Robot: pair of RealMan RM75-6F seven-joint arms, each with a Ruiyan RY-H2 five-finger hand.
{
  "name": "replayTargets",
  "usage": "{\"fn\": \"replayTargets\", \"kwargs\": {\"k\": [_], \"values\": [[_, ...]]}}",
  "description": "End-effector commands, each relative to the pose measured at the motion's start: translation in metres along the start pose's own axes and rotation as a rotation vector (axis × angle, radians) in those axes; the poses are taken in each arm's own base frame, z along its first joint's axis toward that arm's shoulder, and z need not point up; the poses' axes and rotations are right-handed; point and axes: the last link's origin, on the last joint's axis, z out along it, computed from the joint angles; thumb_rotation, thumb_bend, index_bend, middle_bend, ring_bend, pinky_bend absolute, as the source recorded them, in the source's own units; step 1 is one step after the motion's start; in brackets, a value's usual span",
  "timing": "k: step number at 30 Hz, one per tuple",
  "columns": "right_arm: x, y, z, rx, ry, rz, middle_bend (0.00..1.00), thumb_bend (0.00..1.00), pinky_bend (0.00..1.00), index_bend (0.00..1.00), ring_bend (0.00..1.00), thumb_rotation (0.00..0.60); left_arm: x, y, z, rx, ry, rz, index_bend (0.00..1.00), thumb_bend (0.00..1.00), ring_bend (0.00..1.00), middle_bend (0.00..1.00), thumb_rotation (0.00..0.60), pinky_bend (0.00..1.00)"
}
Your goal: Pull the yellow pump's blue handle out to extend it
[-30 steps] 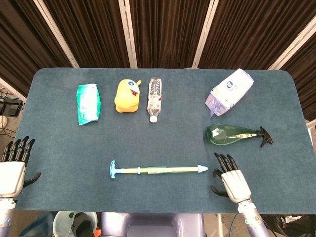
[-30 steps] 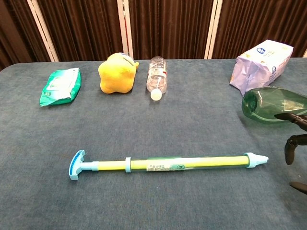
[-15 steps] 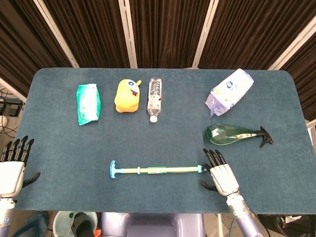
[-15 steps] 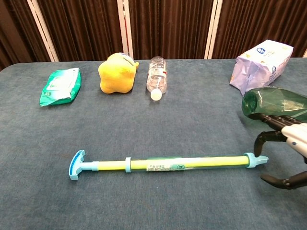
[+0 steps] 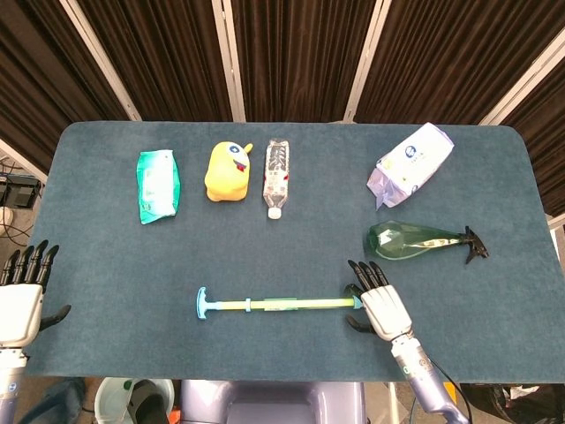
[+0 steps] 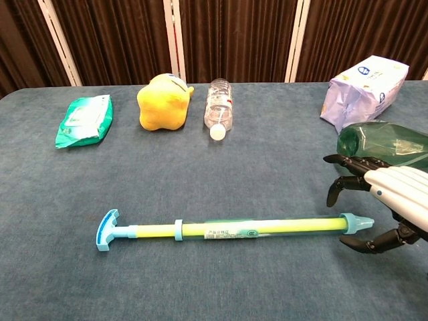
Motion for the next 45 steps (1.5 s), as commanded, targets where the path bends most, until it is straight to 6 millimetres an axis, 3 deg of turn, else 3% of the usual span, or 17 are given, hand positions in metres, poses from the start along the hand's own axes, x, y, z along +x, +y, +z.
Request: {"fn": "replayTargets", "kwargs": {"k": [1, 14, 35, 41, 45], "values": [[-0.002, -0.001, 0.003, 0.001, -0.006, 0.006, 0.0, 0.32, 0.0, 0.38, 0.0, 0.6, 0.001, 0.0, 0.0, 0.002, 0.002, 0.0, 0.0, 0.07, 0.0, 0.0, 0.6, 0.02], [-0.013, -0.003, 0.01, 0.014, -0.033, 0.025, 0.0, 0.33, 0.0, 0.46, 0.0, 0.6, -0.002, -0.001, 0.002, 0.005, -0.009, 0.003, 0.0, 0.07, 0.0, 0.0, 0.6, 0.02], [-0.013, 0.0, 0.012, 0.018, -0.004, 0.045, 0.07, 0.36, 0.0, 0.7, 0.0, 0.6, -0.008, 0.004, 0.004, -0.014, -0.035, 0.01, 0.0, 0.08, 0.0, 0.0, 0.6, 0.02], [-0.014, -0.001, 0.011, 0.025, -0.012, 0.051, 0.08, 0.36, 0.0, 0.71, 0.0, 0.6, -0.025, 0.011, 0.034, -0.052, -0.033, -0.062, 0.14, 0.16, 0.0, 0.0, 0.6, 0.02], [-0.015, -0.002, 0.01, 0.027, -0.012, 0.052, 0.08, 0.36, 0.0, 0.71, 0.0, 0.6, -0.048, 0.029, 0.061, -0.09, -0.073, -0.24, 0.23, 0.17, 0.0, 0.0, 0.6, 0.02]]}}
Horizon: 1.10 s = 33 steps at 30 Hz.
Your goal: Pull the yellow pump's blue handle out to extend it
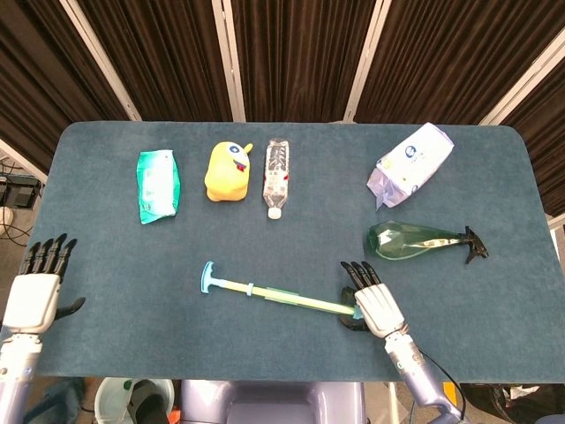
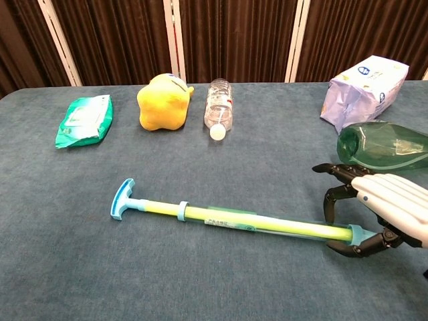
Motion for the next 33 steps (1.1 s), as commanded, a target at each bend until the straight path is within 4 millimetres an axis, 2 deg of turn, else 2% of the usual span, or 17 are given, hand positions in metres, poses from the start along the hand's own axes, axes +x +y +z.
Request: {"fn": "replayTargets", "kwargs": {"k": [1, 7, 14, 17, 23, 33], "values": [[0.0, -0.001, 0.0, 0.0, 0.003, 0.007, 0.08, 0.36, 0.0, 0.71, 0.0, 0.6, -0.027, 0.02, 0.039, -0.054, -0.035, -0.201, 0.25, 0.16, 0.0, 0.0, 0.6, 0.02], [0.006, -0.008, 0.002, 0.004, 0.006, 0.09, 0.08, 0.36, 0.0, 0.71, 0.0, 0.6, -0.05, 0.052, 0.083, -0.105, -0.076, -0.348, 0.31, 0.14, 0.0, 0.0, 0.6, 0.02], [0.016, -0.012, 0.01, 0.002, 0.041, 0.127, 0.08, 0.36, 0.0, 0.71, 0.0, 0.6, -0.07, 0.103, 0.106, -0.157, -0.136, -0.508, 0.35, 0.15, 0.0, 0.0, 0.6, 0.02], [0.02, -0.014, 0.011, 0.006, 0.052, 0.136, 0.08, 0.36, 0.0, 0.71, 0.0, 0.6, -0.077, 0.119, 0.11, -0.179, -0.176, -0.536, 0.35, 0.14, 0.0, 0.0, 0.6, 0.02], [0.027, -0.015, 0.015, 0.006, 0.065, 0.135, 0.08, 0.36, 0.0, 0.71, 0.0, 0.6, -0.086, 0.15, 0.11, -0.246, -0.248, -0.577, 0.35, 0.07, 0.0, 0.0, 0.6, 0.02], [0.04, -0.013, 0.017, -0.012, 0.075, 0.154, 0.08, 0.36, 0.0, 0.71, 0.0, 0.6, -0.1, 0.175, 0.11, -0.284, -0.316, -0.567, 0.36, 0.06, 0.0, 0.0, 0.6, 0.02]]}}
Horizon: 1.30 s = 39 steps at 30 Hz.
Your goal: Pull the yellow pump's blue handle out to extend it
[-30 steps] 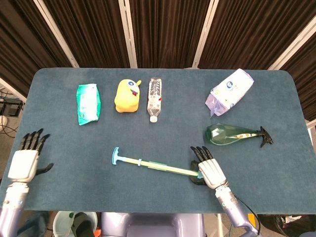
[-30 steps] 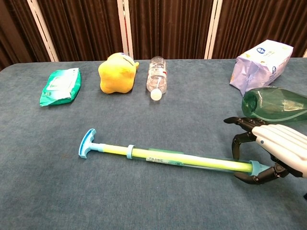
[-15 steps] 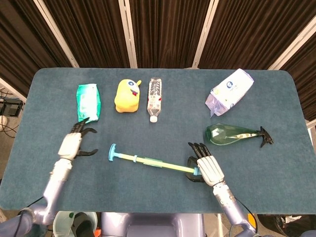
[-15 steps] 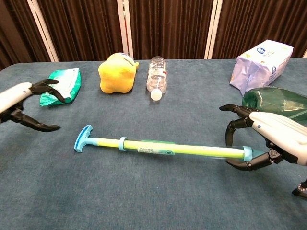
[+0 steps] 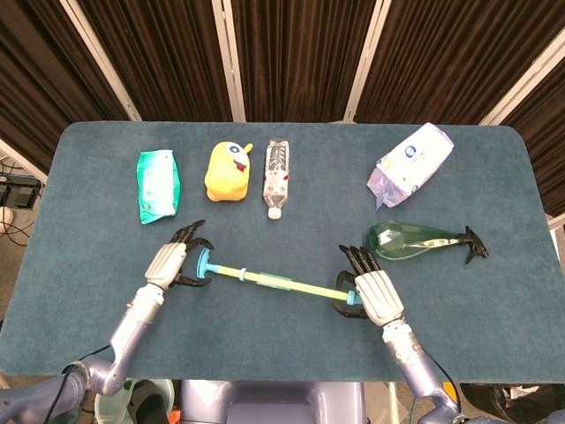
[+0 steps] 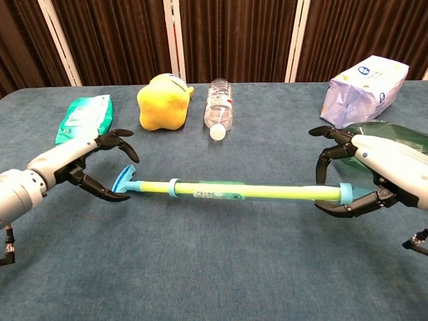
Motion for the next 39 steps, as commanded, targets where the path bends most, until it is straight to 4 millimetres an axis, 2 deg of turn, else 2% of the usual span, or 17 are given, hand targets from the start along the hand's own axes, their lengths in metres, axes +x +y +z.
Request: {"fn": "replayTargets", "kwargs": {"k": [1, 10, 16, 19, 24, 28, 32, 39], "values": [[0.002, 0.001, 0.0, -0.008, -0.008, 0.005, 0.08, 0.36, 0.0, 0.71, 0.0, 0.6, -0.01, 0.004, 0.005, -0.006, -0.033, 0.008, 0.36, 0.07, 0.0, 0.0, 0.6, 0.02], [0.009, 0.003, -0.001, -0.015, -0.009, 0.013, 0.08, 0.36, 0.0, 0.71, 0.0, 0.6, -0.019, 0.0, 0.025, 0.02, -0.059, 0.057, 0.37, 0.19, 0.0, 0.0, 0.6, 0.02], [0.014, 0.007, 0.0, -0.024, -0.001, 0.007, 0.08, 0.36, 0.0, 0.71, 0.0, 0.6, -0.023, 0.001, 0.037, 0.017, -0.053, 0.081, 0.45, 0.34, 0.0, 0.0, 0.6, 0.02], [0.016, 0.009, 0.0, -0.028, 0.003, 0.008, 0.08, 0.36, 0.0, 0.71, 0.0, 0.6, -0.026, -0.001, 0.04, 0.021, -0.052, 0.095, 0.46, 0.38, 0.0, 0.0, 0.6, 0.02], [0.02, 0.012, -0.002, -0.03, 0.017, -0.001, 0.08, 0.36, 0.0, 0.71, 0.0, 0.6, -0.03, -0.001, 0.048, 0.039, -0.049, 0.101, 0.61, 0.45, 0.0, 0.03, 0.6, 0.02], [0.026, 0.014, -0.002, -0.036, 0.033, -0.004, 0.08, 0.36, 0.0, 0.71, 0.0, 0.6, -0.029, -0.001, 0.047, 0.025, -0.016, 0.132, 0.71, 0.49, 0.0, 0.07, 0.6, 0.02], [0.031, 0.018, -0.002, -0.047, 0.05, -0.008, 0.09, 0.36, 0.0, 0.73, 0.0, 0.6, -0.023, -0.002, 0.043, 0.012, 0.031, 0.138, 0.72, 0.49, 0.0, 0.08, 0.6, 0.02], [0.039, 0.02, -0.004, -0.046, 0.075, -0.015, 0.1, 0.36, 0.0, 0.74, 0.0, 0.6, -0.001, 0.006, 0.031, -0.068, 0.128, 0.158, 0.73, 0.49, 0.0, 0.1, 0.6, 0.02]]}}
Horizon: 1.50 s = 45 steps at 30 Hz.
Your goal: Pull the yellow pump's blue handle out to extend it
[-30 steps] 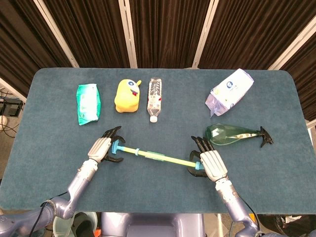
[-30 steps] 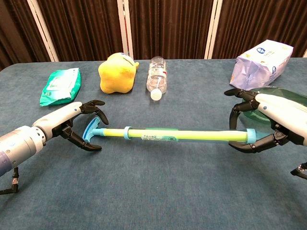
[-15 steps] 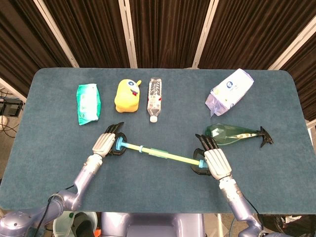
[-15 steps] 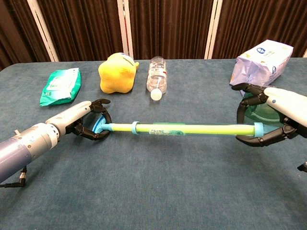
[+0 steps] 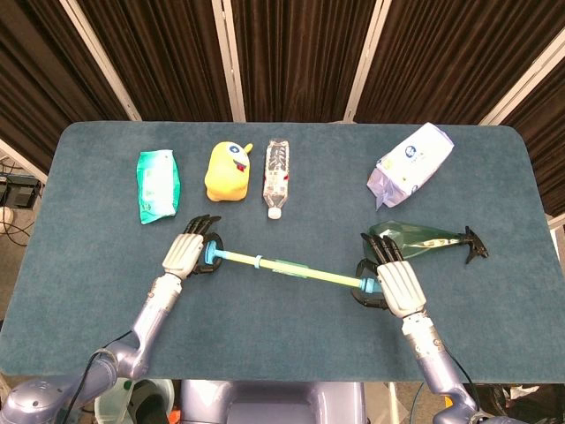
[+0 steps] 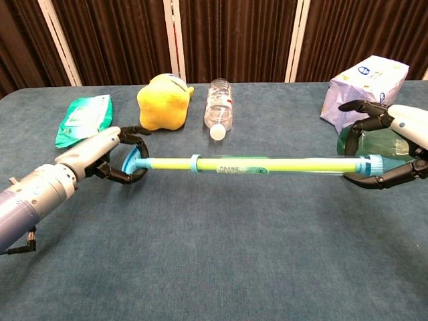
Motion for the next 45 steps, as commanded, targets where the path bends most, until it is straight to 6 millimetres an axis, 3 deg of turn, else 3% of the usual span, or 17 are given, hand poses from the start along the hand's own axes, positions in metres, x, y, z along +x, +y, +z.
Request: {"fn": "replayTargets", "kwargs": {"k": [1, 18, 31, 45], "values": [[0.003, -0.001, 0.0, 0.004, 0.011, 0.001, 0.1, 0.36, 0.0, 0.74, 0.0, 0.6, 0.014, 0.002, -0.007, -0.038, 0.051, 0.017, 0.73, 0.49, 0.0, 0.1, 0.6, 0.02], [0.016, 0.016, -0.01, -0.047, 0.037, -0.011, 0.12, 0.36, 0.0, 0.76, 0.0, 0.6, 0.045, 0.002, -0.035, -0.06, 0.098, 0.085, 0.73, 0.49, 0.0, 0.11, 0.6, 0.02], [0.032, 0.034, -0.017, -0.107, 0.066, -0.031, 0.12, 0.36, 0.0, 0.76, 0.0, 0.6, 0.068, -0.009, -0.074, -0.073, 0.135, 0.196, 0.74, 0.49, 0.0, 0.13, 0.6, 0.02], [0.041, 0.052, -0.02, -0.156, 0.07, -0.052, 0.12, 0.36, 0.0, 0.76, 0.0, 0.6, 0.085, -0.024, -0.097, -0.073, 0.169, 0.201, 0.74, 0.49, 0.0, 0.13, 0.6, 0.02]]}}
